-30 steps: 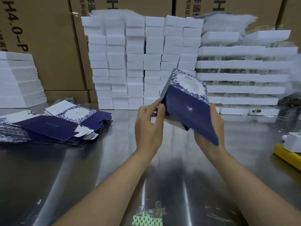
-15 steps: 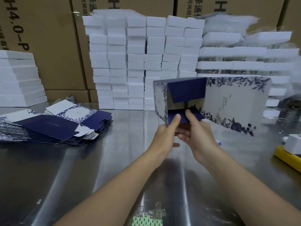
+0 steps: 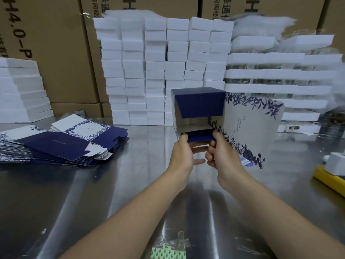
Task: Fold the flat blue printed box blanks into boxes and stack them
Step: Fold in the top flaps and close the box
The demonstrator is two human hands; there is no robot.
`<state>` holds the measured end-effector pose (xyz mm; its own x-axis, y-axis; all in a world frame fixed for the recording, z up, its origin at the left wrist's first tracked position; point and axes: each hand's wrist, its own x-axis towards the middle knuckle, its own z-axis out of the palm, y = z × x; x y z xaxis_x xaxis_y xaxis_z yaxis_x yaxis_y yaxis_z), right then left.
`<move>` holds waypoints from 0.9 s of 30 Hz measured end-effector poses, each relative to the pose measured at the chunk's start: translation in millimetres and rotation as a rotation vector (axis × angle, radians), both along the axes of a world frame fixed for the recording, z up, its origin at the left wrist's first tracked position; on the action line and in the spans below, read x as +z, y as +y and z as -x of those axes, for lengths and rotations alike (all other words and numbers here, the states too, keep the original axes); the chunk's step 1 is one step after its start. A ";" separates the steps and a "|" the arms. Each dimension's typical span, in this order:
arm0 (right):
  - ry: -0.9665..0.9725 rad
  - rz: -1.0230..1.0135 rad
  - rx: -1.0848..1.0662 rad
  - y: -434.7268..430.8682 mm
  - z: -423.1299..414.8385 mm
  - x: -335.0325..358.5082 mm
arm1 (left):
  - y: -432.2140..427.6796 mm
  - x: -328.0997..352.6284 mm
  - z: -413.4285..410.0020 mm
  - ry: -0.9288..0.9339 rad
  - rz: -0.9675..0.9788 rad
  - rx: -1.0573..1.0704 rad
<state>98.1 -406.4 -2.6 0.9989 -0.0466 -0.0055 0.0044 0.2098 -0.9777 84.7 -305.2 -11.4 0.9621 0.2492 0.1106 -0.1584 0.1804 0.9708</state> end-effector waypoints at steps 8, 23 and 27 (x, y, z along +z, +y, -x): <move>-0.132 0.089 0.161 10.1 -1.7 -9.2 | 1.1 -0.5 -3.2 0.010 -0.088 -0.034; -0.129 0.101 0.126 7.3 -0.9 -6.8 | -1.3 -3.2 -5.0 0.003 -0.148 -0.051; -0.035 -0.013 0.018 7.8 -3.6 -7.9 | -1.8 -7.4 -9.2 0.009 -0.033 -0.083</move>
<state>101.7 -398.5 -10.6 0.9992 -0.0290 0.0291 0.0349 0.2224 -0.9743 94.0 -307.0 -18.8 0.9803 0.1652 0.1086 -0.1353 0.1604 0.9777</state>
